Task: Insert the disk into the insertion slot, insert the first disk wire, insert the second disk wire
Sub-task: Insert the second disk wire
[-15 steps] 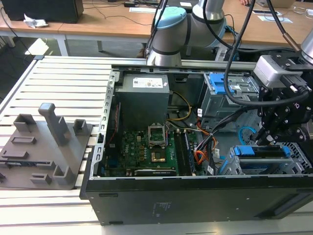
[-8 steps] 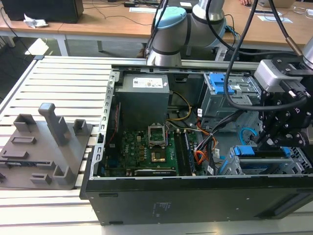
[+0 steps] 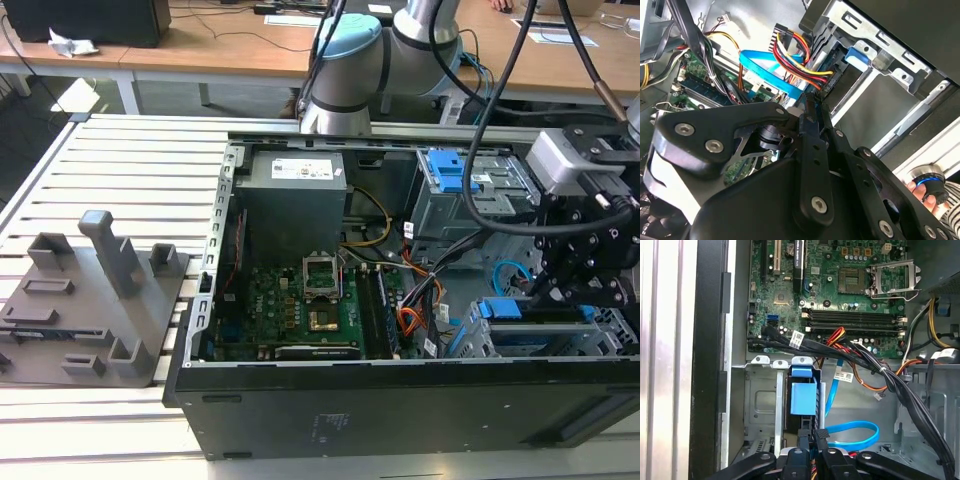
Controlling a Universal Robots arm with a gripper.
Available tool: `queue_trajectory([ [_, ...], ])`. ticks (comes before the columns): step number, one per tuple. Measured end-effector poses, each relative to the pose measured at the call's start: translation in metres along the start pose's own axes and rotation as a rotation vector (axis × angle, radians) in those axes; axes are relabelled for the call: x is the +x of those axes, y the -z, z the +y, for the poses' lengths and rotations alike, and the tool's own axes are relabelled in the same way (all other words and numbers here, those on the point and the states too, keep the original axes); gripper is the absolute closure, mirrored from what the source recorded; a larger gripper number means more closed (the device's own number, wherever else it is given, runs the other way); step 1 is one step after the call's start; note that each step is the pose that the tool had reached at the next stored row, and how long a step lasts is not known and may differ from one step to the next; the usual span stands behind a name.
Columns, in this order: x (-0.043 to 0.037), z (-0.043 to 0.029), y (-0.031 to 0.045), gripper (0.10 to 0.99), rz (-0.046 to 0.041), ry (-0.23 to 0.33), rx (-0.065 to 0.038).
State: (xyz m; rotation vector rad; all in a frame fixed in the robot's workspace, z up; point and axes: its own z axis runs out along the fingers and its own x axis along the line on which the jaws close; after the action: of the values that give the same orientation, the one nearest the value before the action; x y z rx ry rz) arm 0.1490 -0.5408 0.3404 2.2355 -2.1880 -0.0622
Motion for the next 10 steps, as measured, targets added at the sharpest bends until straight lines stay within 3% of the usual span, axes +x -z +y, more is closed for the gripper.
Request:
queue_trajectory([
  [8,0.0003,-0.0002,-0.0038,0.922,-0.0032,-0.001,0.000],
  [10,0.0004,-0.0002,-0.0040,0.847,-0.0033,-0.001,0.000],
])
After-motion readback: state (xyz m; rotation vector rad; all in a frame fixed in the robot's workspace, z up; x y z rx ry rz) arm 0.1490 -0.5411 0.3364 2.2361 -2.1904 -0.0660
